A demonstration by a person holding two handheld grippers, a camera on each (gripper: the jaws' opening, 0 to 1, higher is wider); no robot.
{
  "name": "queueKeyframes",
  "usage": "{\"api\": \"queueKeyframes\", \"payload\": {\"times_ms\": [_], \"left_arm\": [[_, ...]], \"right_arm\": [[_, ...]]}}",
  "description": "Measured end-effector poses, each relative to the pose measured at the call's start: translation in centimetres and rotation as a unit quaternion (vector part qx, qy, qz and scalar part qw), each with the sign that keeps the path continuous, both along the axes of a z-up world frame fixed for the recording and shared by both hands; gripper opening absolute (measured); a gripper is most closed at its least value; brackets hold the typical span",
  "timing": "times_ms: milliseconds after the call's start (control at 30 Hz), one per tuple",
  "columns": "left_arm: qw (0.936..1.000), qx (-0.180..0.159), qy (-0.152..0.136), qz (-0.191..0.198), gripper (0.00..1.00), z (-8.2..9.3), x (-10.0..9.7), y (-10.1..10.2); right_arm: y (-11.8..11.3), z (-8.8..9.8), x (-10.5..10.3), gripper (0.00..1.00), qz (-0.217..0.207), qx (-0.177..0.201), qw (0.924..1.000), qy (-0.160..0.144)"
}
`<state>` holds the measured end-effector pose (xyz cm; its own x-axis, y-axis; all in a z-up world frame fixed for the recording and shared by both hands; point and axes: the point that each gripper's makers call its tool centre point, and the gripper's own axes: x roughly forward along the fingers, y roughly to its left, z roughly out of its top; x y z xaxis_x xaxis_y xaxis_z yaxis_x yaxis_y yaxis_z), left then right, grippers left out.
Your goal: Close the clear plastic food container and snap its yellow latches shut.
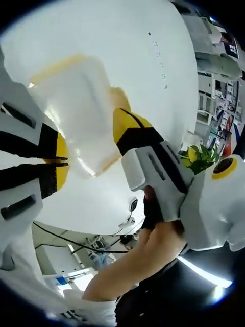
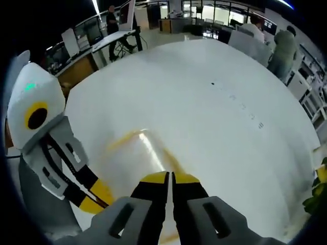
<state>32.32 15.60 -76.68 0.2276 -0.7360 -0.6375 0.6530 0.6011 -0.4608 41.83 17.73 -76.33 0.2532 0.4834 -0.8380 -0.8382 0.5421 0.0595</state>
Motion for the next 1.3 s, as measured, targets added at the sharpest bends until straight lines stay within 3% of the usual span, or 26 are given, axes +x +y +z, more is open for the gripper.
{"api": "queueKeyframes", "payload": {"times_ms": [133, 300, 467, 600, 667, 800, 867, 933, 967, 1000, 1100, 1200, 1300], "left_arm": [[0.9987, -0.02, 0.044, -0.018, 0.0, -0.1, -2.0, -0.4], [0.9988, -0.002, 0.042, -0.026, 0.0, -1.1, -2.7, -0.1], [0.9987, 0.029, 0.029, -0.03, 0.0, -2.5, -2.8, 0.7], [0.9956, 0.08, -0.004, -0.048, 0.0, -4.2, -2.5, 1.8], [0.9942, 0.089, -0.015, -0.057, 0.0, -4.6, -2.5, 1.9], [0.9962, 0.071, -0.022, -0.044, 0.0, -3.9, -1.9, 1.8], [0.9972, 0.061, -0.001, -0.042, 0.0, -3.5, -2.4, 1.6], [0.9965, 0.04, 0.032, -0.066, 0.0, -2.6, -3.9, 1.2], [0.9961, 0.032, 0.03, -0.076, 0.0, -2.0, -4.1, 1.1], [0.9957, 0.026, 0.009, -0.089, 0.0, -1.1, -4.0, 1.1], [0.9957, 0.055, -0.053, -0.053, 0.02, 0.3, -1.5, 2.4], [0.9925, 0.05, -0.097, -0.054, 0.05, 1.9, 0.1, 2.7], [0.9865, 0.065, -0.142, -0.049, 0.19, 2.6, 1.8, 3.2]], "right_arm": [[0.2, 0.3, 0.9, 0.0, -0.013, 0.015, 0.9997, -0.013], [0.2, 0.0, 1.4, 0.0, -0.019, 0.014, 0.9997, -0.013], [0.0, -0.7, 1.5, 0.0, -0.019, 0.002, 0.9998, -0.011], [-0.3, -0.7, 1.3, 0.0, -0.024, 0.006, 0.9996, -0.011], [-0.4, -0.7, 1.2, 0.0, -0.02, 0.002, 0.9997, -0.014], [-0.6, -0.6, 1.3, 0.0, -0.02, 0.0, 0.9997, -0.015], [-0.7, -0.3, 1.2, 0.0, -0.02, 0.002, 0.9996, -0.02], [-0.3, 0.6, 1.6, 0.0, -0.009, 0.012, 0.9994, -0.032], [-0.4, 0.8, 1.7, 0.0, -0.003, 0.012, 0.9992, -0.037], [-0.5, 1.3, 1.9, 0.02, 0.016, 0.005, 0.9982, -0.058], [-0.6, 1.5, 2.0, 0.07, 0.055, -0.019, 0.9955, -0.075], [-0.7, 1.6, 1.6, 0.08, 0.07, -0.018, 0.9955, -0.061], [-0.6, 1.4, 1.1, 0.11, 0.096, -0.03, 0.9941, -0.039]]}}
